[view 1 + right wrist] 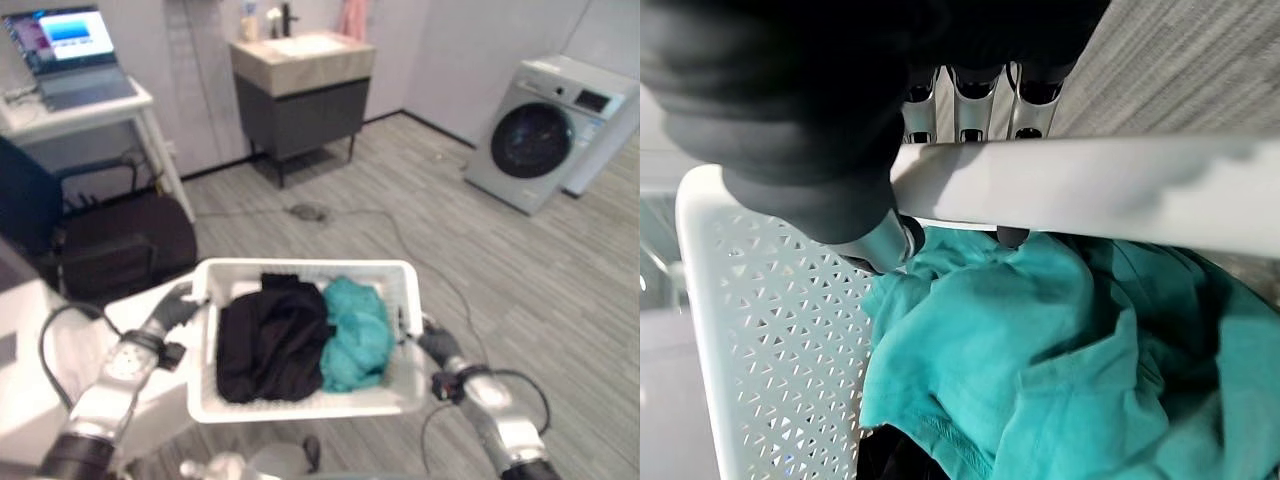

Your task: Grab the laundry basket,head to the washer,open it,put in the laundry and shut it.

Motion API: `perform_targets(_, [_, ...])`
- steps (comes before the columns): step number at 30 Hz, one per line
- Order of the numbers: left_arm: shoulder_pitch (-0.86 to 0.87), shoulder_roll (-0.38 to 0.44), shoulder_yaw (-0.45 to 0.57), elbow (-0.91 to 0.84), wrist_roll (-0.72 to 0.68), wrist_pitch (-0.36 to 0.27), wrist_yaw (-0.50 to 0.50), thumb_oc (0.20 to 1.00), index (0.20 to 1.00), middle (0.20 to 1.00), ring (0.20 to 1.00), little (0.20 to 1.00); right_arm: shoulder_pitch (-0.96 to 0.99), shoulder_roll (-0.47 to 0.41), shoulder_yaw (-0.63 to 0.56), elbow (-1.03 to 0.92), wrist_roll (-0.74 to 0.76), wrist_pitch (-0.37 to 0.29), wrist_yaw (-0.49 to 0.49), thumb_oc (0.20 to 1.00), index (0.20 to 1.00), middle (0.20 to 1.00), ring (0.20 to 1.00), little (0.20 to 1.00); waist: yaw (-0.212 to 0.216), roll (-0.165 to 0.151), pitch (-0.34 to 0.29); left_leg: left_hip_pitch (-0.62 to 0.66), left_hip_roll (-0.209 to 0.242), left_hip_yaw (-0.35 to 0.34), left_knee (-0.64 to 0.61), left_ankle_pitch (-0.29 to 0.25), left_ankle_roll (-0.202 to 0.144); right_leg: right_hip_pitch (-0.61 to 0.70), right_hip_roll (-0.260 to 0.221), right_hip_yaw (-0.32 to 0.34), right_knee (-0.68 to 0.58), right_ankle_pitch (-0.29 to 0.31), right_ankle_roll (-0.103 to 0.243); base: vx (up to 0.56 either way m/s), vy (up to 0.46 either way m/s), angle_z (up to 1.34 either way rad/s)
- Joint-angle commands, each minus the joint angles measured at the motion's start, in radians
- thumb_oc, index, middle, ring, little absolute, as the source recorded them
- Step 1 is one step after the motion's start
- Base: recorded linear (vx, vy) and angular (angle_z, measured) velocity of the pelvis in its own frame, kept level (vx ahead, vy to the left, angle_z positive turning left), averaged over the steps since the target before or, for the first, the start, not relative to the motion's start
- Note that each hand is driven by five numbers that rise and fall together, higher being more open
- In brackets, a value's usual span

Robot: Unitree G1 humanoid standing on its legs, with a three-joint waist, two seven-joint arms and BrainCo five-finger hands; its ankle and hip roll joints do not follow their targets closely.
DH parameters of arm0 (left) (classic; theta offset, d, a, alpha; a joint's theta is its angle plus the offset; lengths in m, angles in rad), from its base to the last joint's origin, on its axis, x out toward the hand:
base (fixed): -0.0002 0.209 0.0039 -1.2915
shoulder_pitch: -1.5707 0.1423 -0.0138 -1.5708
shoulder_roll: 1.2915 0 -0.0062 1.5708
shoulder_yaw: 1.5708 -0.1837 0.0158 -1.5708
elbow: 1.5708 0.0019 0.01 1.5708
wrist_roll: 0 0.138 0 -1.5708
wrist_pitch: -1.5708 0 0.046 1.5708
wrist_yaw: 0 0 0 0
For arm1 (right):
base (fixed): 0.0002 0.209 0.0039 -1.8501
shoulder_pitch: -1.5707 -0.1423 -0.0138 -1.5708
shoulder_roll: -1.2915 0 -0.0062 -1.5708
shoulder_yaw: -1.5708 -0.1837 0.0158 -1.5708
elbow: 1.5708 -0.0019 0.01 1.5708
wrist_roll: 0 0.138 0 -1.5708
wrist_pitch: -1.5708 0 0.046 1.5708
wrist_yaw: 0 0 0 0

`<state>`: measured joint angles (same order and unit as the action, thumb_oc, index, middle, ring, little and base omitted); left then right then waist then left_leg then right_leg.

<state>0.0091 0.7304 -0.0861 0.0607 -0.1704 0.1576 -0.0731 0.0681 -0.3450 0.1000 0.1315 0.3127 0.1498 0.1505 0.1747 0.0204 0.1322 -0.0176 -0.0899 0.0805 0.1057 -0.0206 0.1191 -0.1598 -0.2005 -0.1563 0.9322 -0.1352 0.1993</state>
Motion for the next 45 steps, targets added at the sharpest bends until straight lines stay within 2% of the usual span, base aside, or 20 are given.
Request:
perform_targets(1, [-0.108, 0.029, 0.046, -0.058, -0.095, -0.090, -0.023, 0.200, 0.200, 0.200, 0.200, 0.200, -0.013, -0.071, -0.047, -0.047, 0.055, -0.057, 0.046, 0.200, 0.200, 0.200, 0.200, 0.200, -0.021, 0.036, -0.040, 0.029, 0.046, -0.091, -0.005, -0.015, -0.004, 0.022, 0.070, -0.070, -0.284, 0.174, -0.044, 0.23, -0.082, -0.01])
perform_targets(5, [-0.183, 0.060, -0.013, -0.064, -0.088, -0.095, -0.040, 0.200, 0.200, 0.200, 0.200, 0.200, -0.012, -0.092, -0.060, -0.035, 0.116, -0.047, 0.038, 0.200, 0.200, 0.200, 0.200, 0.200, -0.051, 0.023, -0.030, 0.080, 0.045, -0.121, 0.013, -0.085, -0.041, -0.007, 0.030, -0.022, -0.643, 0.182, -0.061, 0.29, -0.169, 0.05])
perform_targets(8, [-0.231, 0.067, -0.044, -0.044, -0.068, -0.091, -0.053, 0.200, 0.200, 0.200, 0.200, 0.200, 0.001, -0.103, -0.075, -0.033, 0.122, -0.039, 0.046, 0.200, 0.200, 0.200, 0.200, 0.200, -0.065, 0.018, -0.030, 0.120, 0.055, -0.125, 0.009, -0.129, -0.058, -0.025, -0.013, 0.001, -0.804, 0.261, -0.032, 0.25, -0.165, 0.05])
perform_targets(14, [-0.271, 0.086, -0.061, -0.025, -0.028, -0.097, -0.074, 0.200, 0.200, 0.200, 0.200, 0.200, 0.046, -0.114, -0.118, -0.028, 0.101, -0.022, 0.065, 0.200, 0.200, 0.200, 0.200, 0.200, -0.091, 0.005, -0.056, 0.194, 0.086, -0.118, -0.008, -0.175, -0.088, -0.003, -0.044, -0.039, -0.876, 0.305, -0.016, 0.30, -0.230, 0.04])
perform_targets(15, [-0.274, 0.070, -0.082, -0.007, -0.027, -0.093, -0.078, 0.200, 0.200, 0.200, 0.200, 0.200, 0.075, -0.120, -0.129, -0.025, 0.113, -0.027, 0.071, 0.200, 0.200, 0.200, 0.200, 0.200, -0.109, 0.002, -0.081, 0.206, 0.146, -0.123, 0.019, -0.164, -0.121, 0.022, -0.003, -0.034, -0.857, 0.277, -0.035, 0.29, -0.287, 0.29])
perform_targets(17, [-0.268, 0.066, -0.084, -0.004, -0.027, -0.095, -0.073, 0.200, 0.200, 0.200, 0.200, 0.200, 0.083, -0.124, -0.128, -0.026, 0.117, -0.028, 0.070, 0.200, 0.200, 0.200, 0.200, 0.200, -0.115, 0.005, -0.084, 0.211, 0.174, -0.131, 0.034, -0.159, -0.133, 0.025, 0.018, -0.040, -0.835, 0.248, -0.049, 0.27, -0.319, 0.30])
perform_targets(20, [-0.252, 0.050, -0.081, 0.013, -0.032, -0.091, -0.058, 0.200, 0.200, 0.200, 0.200, 0.200, 0.080, -0.132, -0.110, -0.025, 0.148, -0.033, 0.061, 0.200, 0.200, 0.200, 0.200, 0.200, -0.114, -0.002, -0.095, 0.167, 0.260, -0.148, 0.207, -0.053, -0.153, 0.072, 0.092, -0.070, -0.808, 0.167, -0.106, 0.32, -0.493, -0.06])
perform_targets(23, [-0.224, 0.032, -0.053, -0.013, -0.061, -0.079, -0.042, 0.200, 0.200, 0.200, 0.200, 0.200, 0.079, -0.162, -0.115, -0.024, 0.167, -0.038, 0.029, 0.200, 0.200, 0.200, 0.200, 0.200, -0.087, -0.047, -0.058, -0.024, 0.325, -0.178, 0.677, 0.152, -0.115, 0.166, 0.167, -0.040, -0.848, 0.120, -0.196, 0.21, -0.618, -0.10])
perform_targets(25, [-0.226, 0.025, -0.050, -0.021, -0.072, -0.074, -0.031, 0.200, 0.200, 0.200, 0.200, 0.200, 0.074, -0.168, -0.112, -0.022, 0.165, -0.039, 0.009, 0.200, 0.200, 0.200, 0.200, 0.200, -0.075, -0.043, -0.024, -0.130, 0.348, -0.181, 0.807, 0.164, -0.123, 0.217, 0.203, -0.033, -0.875, 0.095, -0.218, 0.10, -0.354, 0.04])
perform_targets(28, [-0.255, 0.019, -0.063, -0.007, -0.083, -0.073, -0.028, 0.200, 0.200, 0.200, 0.200, 0.200, 0.072, -0.168, -0.119, -0.028, 0.165, -0.036, -0.005, 0.200, 0.200, 0.200, 0.200, 0.200, -0.067, -0.035, 0.006, -0.237, 0.304, -0.150, 0.771, 0.131, -0.120, 0.249, 0.208, -0.047, -0.897, 0.095, -0.218, 0.09, -0.077, -0.29])
perform_targets(30, [-0.260, 0.014, -0.073, -0.001, -0.081, -0.081, -0.028, 0.200, 0.200, 0.200, 0.200, 0.200, 0.072, -0.170, -0.119, -0.043, 0.164, -0.036, 0.002, 0.200, 0.200, 0.200, 0.200, 0.200, -0.057, -0.022, 0.012, -0.282, 0.248, -0.114, 0.636, 0.115, -0.139, 0.268, 0.213, -0.038, -0.892, 0.083, -0.209, 0.23, 0.003, -0.14])
perform_targets(31, [-0.268, 0.010, -0.083, 0.011, -0.074, -0.088, -0.027, 0.200, 0.200, 0.200, 0.200, 0.200, 0.067, -0.170, -0.115, -0.045, 0.161, -0.047, 0.004, 0.200, 0.200, 0.200, 0.200, 0.200, -0.030, -0.012, 0.016, -0.304, 0.180, -0.080, 0.398, 0.142, -0.149, 0.281, 0.217, -0.034, -0.890, 0.069, -0.195, 0.37, 0.004, -0.33])
perform_targets(34, [-0.275, 0.006, -0.095, 0.027, -0.060, -0.090, -0.037, 0.200, 0.200, 0.200, 0.200, 0.200, 0.050, -0.153, -0.097, -0.039, 0.150, -0.064, 0.011, 0.200, 0.200, 0.200, 0.200, 0.200, 0.014, 0.014, 0.003, -0.337, 0.095, -0.017, 0.061, 0.210, -0.159, 0.340, 0.265, -0.031, -0.898, 0.026, -0.189, 0.45, -0.051, -0.61])
perform_targets(38, [-0.263, 0.019, -0.082, 0.017, -0.052, -0.086, -0.048, 0.200, 0.200, 0.200, 0.200, 0.200, 0.020, -0.129, -0.070, -0.034, 0.148, -0.061, 0.022, 0.200, 0.200, 0.200, 0.200, 0.200, 0.049, 0.014, -0.030, -0.328, 0.079, 0.079, 0.028, 0.204, -0.134, 0.394, 0.299, -0.005, -0.886, -0.030, -0.198, 0.54, -0.056, -0.27])
perform_targets(39, [-0.251, 0.018, -0.077, 0.011, -0.041, -0.089, -0.051, 0.200, 0.200, 0.200, 0.200, 0.200, 0.013, -0.118, -0.058, -0.035, 0.149, -0.063, 0.033, 0.200, 0.200, 0.200, 0.200, 0.200, 0.058, -0.014, -0.064, -0.260, 0.049, 0.048, -0.016, 0.185, -0.085, 0.407, 0.298, 0.014, -0.841, -0.061, -0.192, 0.39, 0.019, -0.12])
perform_targets(40, [-0.240, 0.023, -0.069, 0.007, -0.041, -0.087, -0.051, 0.200, 0.200, 0.200, 0.200, 0.200, 0.015, -0.112, -0.059, -0.036, 0.151, -0.059, 0.037, 0.200, 0.200, 0.200, 0.200, 0.200, 0.064, -0.024, -0.075, -0.246, 0.043, 0.032, -0.028, 0.179, -0.079, 0.399, 0.293, 0.018, -0.820, -0.062, -0.180, 0.95, 0.075, -0.17])
perform_targets(41, [-0.186, 0.033, -0.040, 0.007, -0.031, -0.091, -0.057, 0.200, 0.200, 0.200, 0.200, 0.200, 0.024, -0.090, -0.042, -0.029, 0.131, -0.057, 0.065, 0.200, 0.200, 0.200, 0.200, 0.200, 0.078, -0.074, -0.107, -0.190, 0.002, 0.036, -0.008, 0.103, -0.032, 0.375, 0.256, 0.032, -0.663, 0.073, -0.089, 0.72, 0.096, -0.03])
perform_targets(42, [-0.184, 0.039, -0.038, 0.003, -0.030, -0.092, -0.062, 0.200, 0.200, 0.200, 0.200, 0.200, 0.016, -0.086, -0.033, -0.023, 0.119, -0.052, 0.077, 0.200, 0.200, 0.200, 0.200, 0.200, 0.077, -0.077, -0.106, -0.171, -0.003, 0.040, -0.001, 0.079, -0.018, 0.340, 0.239, 0.038, -0.569, 0.152, -0.046, 0.75, 0.125, -0.19])
perform_targets(44, [-0.183, 0.042, -0.032, -0.007, -0.032, -0.093, -0.058, 0.200, 0.200, 0.200, 0.200, 0.200, -0.012, -0.082, -0.021, -0.015, 0.092, -0.051, 0.083, 0.200, 0.200, 0.200, 0.200, 0.200, 0.062, -0.061, -0.092, -0.124, -0.005, 0.039, 0.013, 0.026, 0.012, 0.266, 0.195, 0.024, -0.360, 0.279, 0.038, 0.34, 0.103, -0.20])
perform_targets(45, [-0.183, 0.043, -0.029, -0.014, -0.036, -0.093, -0.055, 0.200, 0.200, 0.200, 0.200, 0.200, -0.020, -0.083, -0.020, -0.015, 0.085, -0.052, 0.082, 0.200, 0.200, 0.200, 0.200, 0.200, 0.053, -0.036, -0.086, -0.105, 0.015, 0.034, 0.012, 0.017, 0.019, 0.221, 0.191, 0.011, -0.266, 0.319, 0.047, 0.30, 0.111, -0.30])
